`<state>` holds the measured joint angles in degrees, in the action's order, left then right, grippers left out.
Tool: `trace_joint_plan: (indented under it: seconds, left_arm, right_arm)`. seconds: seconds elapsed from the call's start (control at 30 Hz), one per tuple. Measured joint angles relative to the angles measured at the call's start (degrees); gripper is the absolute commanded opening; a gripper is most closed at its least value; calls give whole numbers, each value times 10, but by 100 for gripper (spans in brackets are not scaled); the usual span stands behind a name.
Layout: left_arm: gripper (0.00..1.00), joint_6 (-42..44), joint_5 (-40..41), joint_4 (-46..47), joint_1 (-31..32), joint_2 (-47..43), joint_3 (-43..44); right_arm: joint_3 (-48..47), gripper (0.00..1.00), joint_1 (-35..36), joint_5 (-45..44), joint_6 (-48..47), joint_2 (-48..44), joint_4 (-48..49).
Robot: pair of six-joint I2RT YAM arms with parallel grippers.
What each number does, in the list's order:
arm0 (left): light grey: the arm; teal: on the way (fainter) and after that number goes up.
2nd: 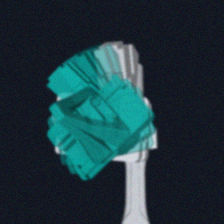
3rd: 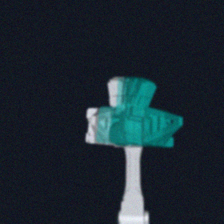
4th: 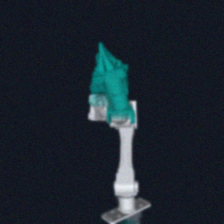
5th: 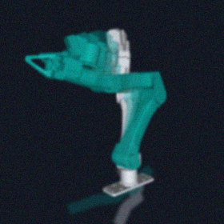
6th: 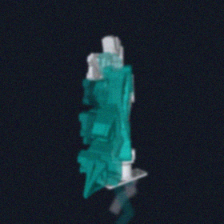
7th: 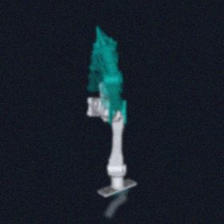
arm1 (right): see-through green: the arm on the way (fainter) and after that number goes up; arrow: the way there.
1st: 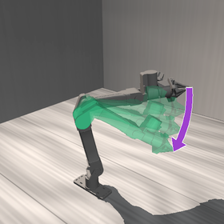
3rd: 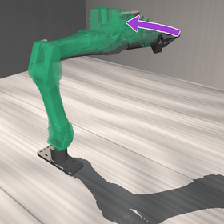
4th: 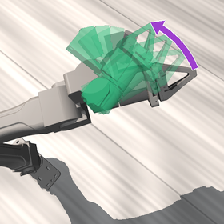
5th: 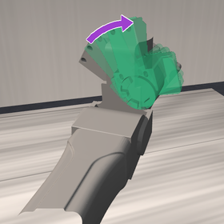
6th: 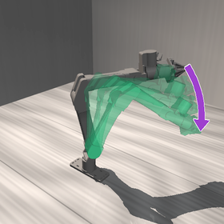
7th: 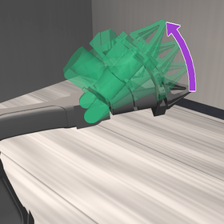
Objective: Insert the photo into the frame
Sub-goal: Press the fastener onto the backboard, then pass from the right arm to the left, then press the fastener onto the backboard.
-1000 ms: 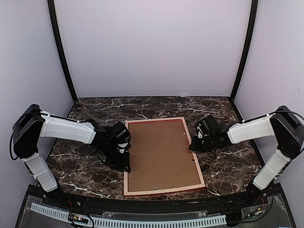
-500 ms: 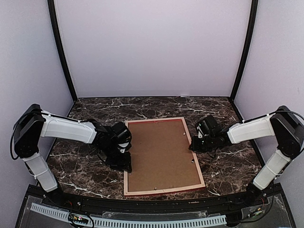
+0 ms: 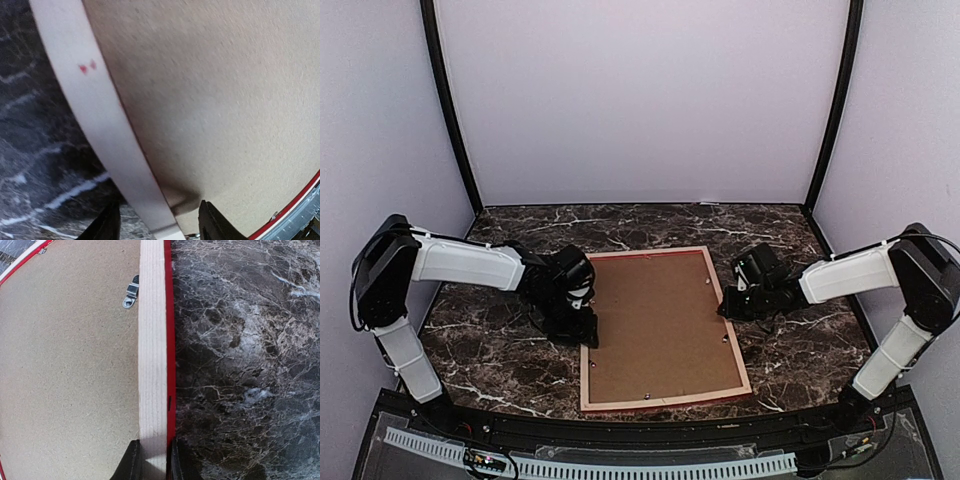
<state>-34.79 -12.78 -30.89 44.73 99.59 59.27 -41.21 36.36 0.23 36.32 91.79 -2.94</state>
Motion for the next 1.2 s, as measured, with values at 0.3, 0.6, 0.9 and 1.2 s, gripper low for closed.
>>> trace_joint_plan:
  seconds: [0.3,0.6,0.9,1.2]
  left_arm:
    - [35,42,14,6,-35,49,56]
    - [19,47,22,-4,-40,50,63]
    - [16,40,43,2,-37,52,66]
    - [15,30,53,11,-37,52,66]
  right_arm:
    - [4,18,0,1,2,-3,7]
    - [8,48,0,21,15,-17,-19]
    - [28,63,6,33,21,-70,-90]
    - [64,60,41,34,54,-124,-128]
